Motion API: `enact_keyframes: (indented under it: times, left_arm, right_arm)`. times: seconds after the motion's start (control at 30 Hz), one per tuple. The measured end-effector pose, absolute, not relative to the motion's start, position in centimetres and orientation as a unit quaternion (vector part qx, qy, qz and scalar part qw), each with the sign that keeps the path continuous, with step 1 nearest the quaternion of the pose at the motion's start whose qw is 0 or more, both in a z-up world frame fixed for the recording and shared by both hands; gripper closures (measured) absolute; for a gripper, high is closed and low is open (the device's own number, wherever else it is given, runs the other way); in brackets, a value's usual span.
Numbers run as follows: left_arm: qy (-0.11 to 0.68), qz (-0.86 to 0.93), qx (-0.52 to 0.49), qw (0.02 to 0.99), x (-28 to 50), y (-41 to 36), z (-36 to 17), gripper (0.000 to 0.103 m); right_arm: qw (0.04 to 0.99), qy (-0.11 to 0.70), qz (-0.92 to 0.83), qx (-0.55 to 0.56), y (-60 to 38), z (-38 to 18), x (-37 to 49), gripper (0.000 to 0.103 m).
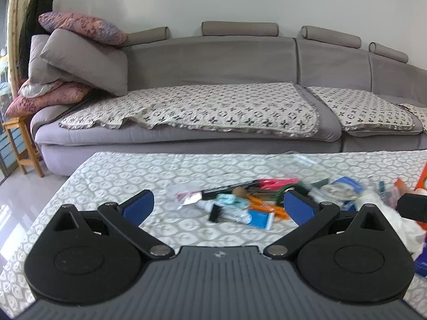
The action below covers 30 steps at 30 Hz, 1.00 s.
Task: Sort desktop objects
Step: 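Withdraw both open grippers from the box back over the table, then grasp the white-and-blue ointment tube with the left gripper while the right grasps the blue carabiner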
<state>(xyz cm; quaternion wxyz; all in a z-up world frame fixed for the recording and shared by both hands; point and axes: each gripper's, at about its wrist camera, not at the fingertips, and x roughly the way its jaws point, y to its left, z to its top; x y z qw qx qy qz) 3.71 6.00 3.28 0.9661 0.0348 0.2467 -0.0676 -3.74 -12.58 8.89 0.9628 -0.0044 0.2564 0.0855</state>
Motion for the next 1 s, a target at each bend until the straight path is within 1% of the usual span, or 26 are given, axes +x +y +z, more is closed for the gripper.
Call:
enact_keyframes:
  times: [0.13, 0.23, 0.3, 0.43, 0.77, 0.87, 1.0]
  left_arm:
    - [0.249, -0.062, 0.044, 0.965, 3.8, 7.0, 2.1, 0.000]
    - [0.248, -0.070, 0.064, 0.964, 3.7, 7.3, 0.8, 0.000]
    - [0.254, -0.082, 0.073, 0.961, 3.9, 7.3, 0.1, 0.000]
    - [0.266, -0.106, 0.069, 0.956, 4.7, 7.0, -0.9, 0.000]
    - [0.306, -0.138, 0.056, 0.940, 7.7, 5.4, -3.2, 0.000]
    - [0.320, -0.144, 0.049, 0.935, 8.7, 5.2, -3.2, 0.002]
    - [0.324, -0.137, 0.055, 0.934, 9.8, 4.7, -3.3, 0.001]
  right_arm:
    - [0.960, 0.261, 0.105, -0.011, -11.2, 7.5, -3.4, 0.007]
    - [0.955, 0.272, 0.118, -0.012, -10.6, 6.2, -3.2, 0.012]
    - [0.952, 0.281, 0.124, -0.009, -10.4, 5.3, -2.9, 0.017]
    - [0.946, 0.299, 0.128, 0.002, -10.4, 4.0, -2.2, 0.023]
    - [0.939, 0.318, 0.126, 0.023, -12.5, 1.6, 0.2, 0.024]
    - [0.938, 0.320, 0.131, 0.019, -12.5, 0.9, 1.2, 0.024]
    - [0.939, 0.318, 0.131, 0.006, -12.4, 0.3, 2.4, 0.020]
